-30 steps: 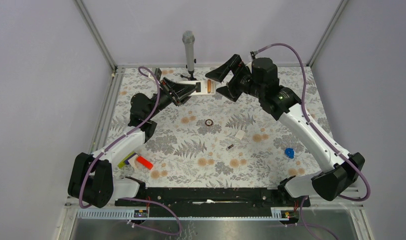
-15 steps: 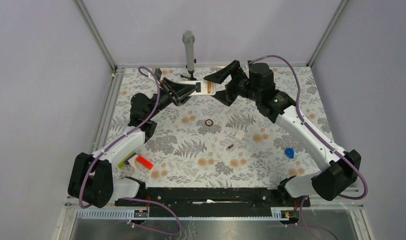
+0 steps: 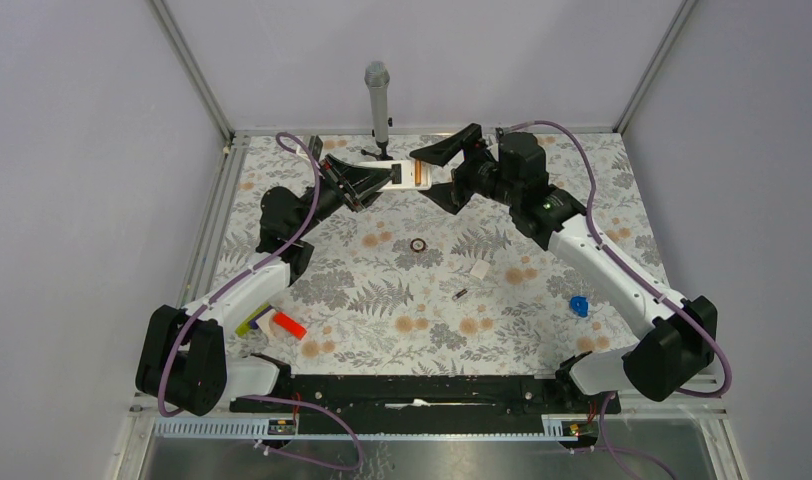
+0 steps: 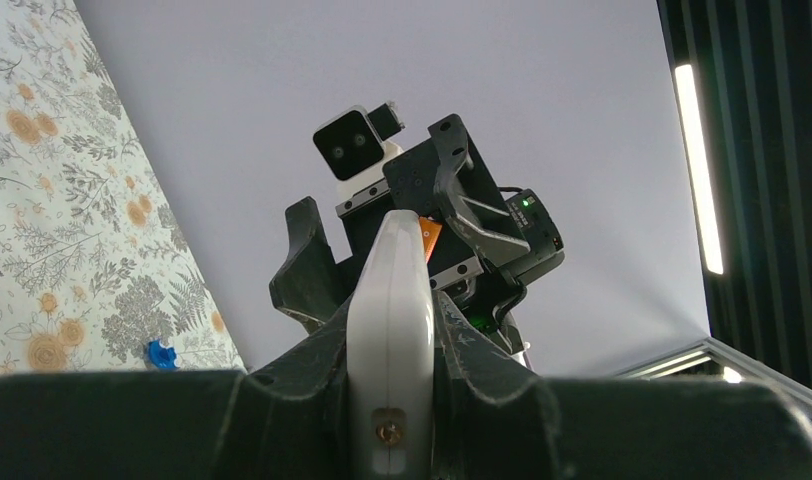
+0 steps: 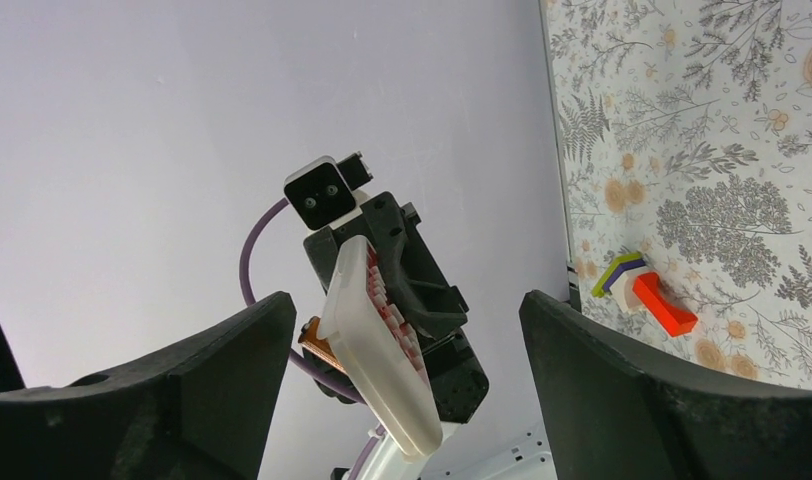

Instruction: Load the batteries into the remote control

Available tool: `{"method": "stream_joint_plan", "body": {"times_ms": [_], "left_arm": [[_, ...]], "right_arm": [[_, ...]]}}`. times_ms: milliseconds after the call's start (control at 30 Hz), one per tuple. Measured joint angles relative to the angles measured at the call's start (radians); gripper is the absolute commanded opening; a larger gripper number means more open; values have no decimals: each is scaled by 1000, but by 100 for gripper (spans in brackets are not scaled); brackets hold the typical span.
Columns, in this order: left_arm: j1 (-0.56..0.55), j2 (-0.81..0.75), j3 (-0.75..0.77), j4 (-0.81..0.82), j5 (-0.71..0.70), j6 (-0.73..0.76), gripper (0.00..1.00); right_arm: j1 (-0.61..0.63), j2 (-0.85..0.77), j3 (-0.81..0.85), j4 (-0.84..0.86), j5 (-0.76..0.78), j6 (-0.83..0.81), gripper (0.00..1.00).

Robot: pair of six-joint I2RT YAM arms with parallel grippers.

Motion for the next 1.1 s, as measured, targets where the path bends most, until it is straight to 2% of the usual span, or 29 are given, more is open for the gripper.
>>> {"method": "stream_joint_plan", "body": {"times_ms": [200, 1100], "left_arm": [[0, 0, 0, 11, 0, 0, 0], [0, 13, 0, 18, 0, -12, 0]], "right_arm": [[-2, 0, -4, 35, -1, 17, 91], [-11, -2, -60, 110, -27, 70, 69]]}}
